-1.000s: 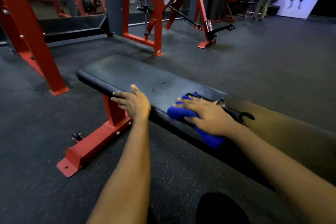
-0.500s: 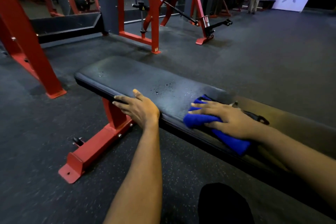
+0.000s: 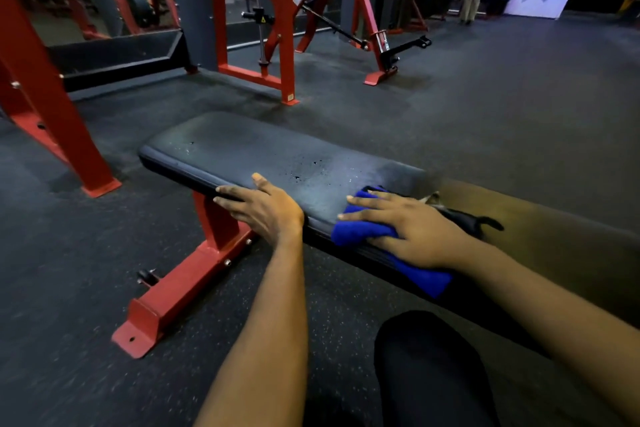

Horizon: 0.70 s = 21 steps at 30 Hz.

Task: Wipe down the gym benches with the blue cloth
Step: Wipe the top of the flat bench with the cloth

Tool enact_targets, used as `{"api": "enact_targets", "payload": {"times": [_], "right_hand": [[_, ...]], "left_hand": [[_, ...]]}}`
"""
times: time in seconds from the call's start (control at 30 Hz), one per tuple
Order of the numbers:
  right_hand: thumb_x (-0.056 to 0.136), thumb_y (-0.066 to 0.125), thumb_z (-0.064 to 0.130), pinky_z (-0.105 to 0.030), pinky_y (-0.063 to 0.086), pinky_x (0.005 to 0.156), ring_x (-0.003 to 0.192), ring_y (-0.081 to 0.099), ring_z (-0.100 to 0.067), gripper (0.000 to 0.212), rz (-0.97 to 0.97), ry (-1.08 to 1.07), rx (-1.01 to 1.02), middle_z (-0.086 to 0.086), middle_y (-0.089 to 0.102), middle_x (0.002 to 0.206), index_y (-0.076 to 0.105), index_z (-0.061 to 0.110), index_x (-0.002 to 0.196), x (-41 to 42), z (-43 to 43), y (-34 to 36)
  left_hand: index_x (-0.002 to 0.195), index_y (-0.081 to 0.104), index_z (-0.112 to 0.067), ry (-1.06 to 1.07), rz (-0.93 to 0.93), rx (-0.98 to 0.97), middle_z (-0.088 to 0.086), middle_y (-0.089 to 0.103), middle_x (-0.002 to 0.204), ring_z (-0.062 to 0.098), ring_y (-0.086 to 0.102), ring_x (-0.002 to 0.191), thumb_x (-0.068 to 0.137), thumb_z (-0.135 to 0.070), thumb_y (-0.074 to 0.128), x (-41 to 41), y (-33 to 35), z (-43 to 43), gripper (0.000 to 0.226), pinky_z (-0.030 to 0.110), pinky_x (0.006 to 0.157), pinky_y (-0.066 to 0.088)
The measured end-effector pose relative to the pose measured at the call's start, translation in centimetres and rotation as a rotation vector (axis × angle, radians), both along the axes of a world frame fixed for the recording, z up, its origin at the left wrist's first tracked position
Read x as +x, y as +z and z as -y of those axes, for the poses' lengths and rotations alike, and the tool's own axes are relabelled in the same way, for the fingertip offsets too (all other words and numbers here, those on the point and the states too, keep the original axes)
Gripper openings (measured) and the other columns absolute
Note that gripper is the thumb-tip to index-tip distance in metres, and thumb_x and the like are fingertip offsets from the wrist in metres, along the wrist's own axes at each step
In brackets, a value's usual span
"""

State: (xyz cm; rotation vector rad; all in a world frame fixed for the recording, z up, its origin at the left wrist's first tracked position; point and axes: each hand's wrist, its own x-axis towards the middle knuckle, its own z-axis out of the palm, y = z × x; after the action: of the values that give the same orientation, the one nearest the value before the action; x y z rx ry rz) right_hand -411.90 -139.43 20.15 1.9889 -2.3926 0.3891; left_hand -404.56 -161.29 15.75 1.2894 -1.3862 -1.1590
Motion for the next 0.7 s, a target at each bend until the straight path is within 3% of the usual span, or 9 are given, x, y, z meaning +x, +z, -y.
{"api": "enact_targets", "payload": {"times": [0.13,0.27,0.33,0.43,0.53,0.7], "right_hand": [[0.092,0.044,0.041,-0.034,0.022,0.121,0.146,0.027,-0.007,0.051,-0.026,-0.016,-0.035,0.013,0.038,0.155,0.047,0.042,0.143,0.3,1.0,-0.5],[0.09,0.052,0.029,-0.027,0.019,0.121,0.146,0.026,-0.005,0.052,-0.027,0.068,-0.049,0.013,0.037,0.155,0.05,0.039,0.141,1.2,-3.7,-0.4],[0.091,0.049,0.037,-0.026,0.017,0.121,0.146,0.026,-0.003,0.051,-0.011,0.047,-0.034,0.015,0.036,0.156,0.049,0.041,0.142,0.4,-3.7,-0.6],[0.089,0.042,0.053,-0.035,0.021,0.121,0.145,0.03,-0.01,0.054,0.047,-0.113,-0.01,0.011,0.037,0.156,0.046,0.044,0.142,-2.1,0.7,-0.9],[0.086,0.036,0.057,-0.042,0.023,0.12,0.147,0.028,-0.013,0.059,0.038,-0.275,0.009,0.01,0.035,0.157,0.043,0.046,0.143,-3.6,4.0,-0.7],[0.086,0.025,0.066,-0.04,0.022,0.12,0.147,0.023,-0.007,0.063,0.02,-0.281,0.003,0.018,0.027,0.159,0.037,0.048,0.146,-1.0,-1.0,-1.3]], "left_hand": [[0.154,-0.002,0.0,0.007,0.007,0.006,0.024,-0.001,0.161,0.042,0.019,0.144,0.104,-0.041,0.03,0.1,0.1,-0.2,0.072,0.041,0.115,0.022],[0.154,0.001,0.001,0.012,0.018,0.0,0.025,0.001,0.161,0.042,0.021,0.143,0.105,-0.04,0.03,0.2,0.3,-0.2,0.07,0.04,0.113,0.022],[0.154,0.0,0.0,0.014,0.018,0.012,0.024,0.001,0.161,0.042,0.021,0.143,0.105,-0.04,0.03,0.1,0.2,-0.2,0.07,0.04,0.113,0.023],[0.154,-0.001,-0.001,0.013,0.019,0.009,0.024,-0.001,0.161,0.041,0.019,0.144,0.105,-0.04,0.029,0.3,0.4,-0.3,0.071,0.039,0.114,0.022],[0.154,-0.001,-0.001,0.014,0.015,0.009,0.024,-0.001,0.161,0.04,0.018,0.144,0.105,-0.04,0.029,0.3,0.6,-0.5,0.07,0.038,0.114,0.021],[0.154,-0.001,0.0,0.011,0.004,-0.002,0.025,-0.001,0.161,0.041,0.017,0.144,0.105,-0.039,0.029,0.0,0.4,-0.2,0.07,0.039,0.115,0.02]]}}
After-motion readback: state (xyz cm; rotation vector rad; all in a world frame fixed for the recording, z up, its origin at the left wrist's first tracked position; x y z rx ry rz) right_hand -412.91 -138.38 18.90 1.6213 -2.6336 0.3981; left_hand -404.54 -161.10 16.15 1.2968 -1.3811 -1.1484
